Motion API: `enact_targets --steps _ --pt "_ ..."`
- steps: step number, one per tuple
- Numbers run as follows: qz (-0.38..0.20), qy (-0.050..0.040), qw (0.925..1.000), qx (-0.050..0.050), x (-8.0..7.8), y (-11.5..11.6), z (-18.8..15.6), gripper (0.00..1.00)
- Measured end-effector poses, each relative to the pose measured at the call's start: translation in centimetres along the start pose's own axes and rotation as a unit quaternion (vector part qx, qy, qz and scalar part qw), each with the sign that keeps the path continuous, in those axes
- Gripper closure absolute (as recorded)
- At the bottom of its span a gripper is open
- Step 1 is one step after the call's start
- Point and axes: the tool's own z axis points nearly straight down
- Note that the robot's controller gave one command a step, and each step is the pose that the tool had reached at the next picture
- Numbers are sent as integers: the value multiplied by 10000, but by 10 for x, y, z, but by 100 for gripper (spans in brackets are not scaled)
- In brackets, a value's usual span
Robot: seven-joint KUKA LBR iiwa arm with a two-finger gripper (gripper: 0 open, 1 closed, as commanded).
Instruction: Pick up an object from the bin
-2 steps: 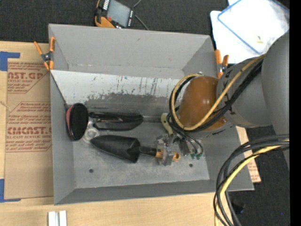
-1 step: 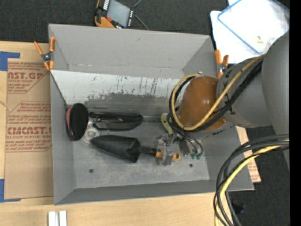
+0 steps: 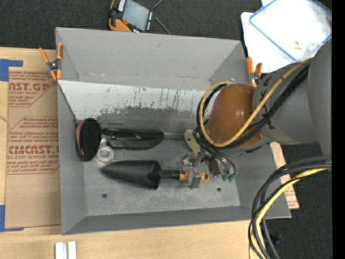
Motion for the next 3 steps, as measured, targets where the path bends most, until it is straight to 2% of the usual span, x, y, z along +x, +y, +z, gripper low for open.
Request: enact_targets --steps 1,2,3 --pt "-3 -44 10000 8 -2 0 -27 100" --pt "-2 -25 10000 5 -1 0 -41 100" --pt "-3 -15 10000 4 -1 1 -73 100"
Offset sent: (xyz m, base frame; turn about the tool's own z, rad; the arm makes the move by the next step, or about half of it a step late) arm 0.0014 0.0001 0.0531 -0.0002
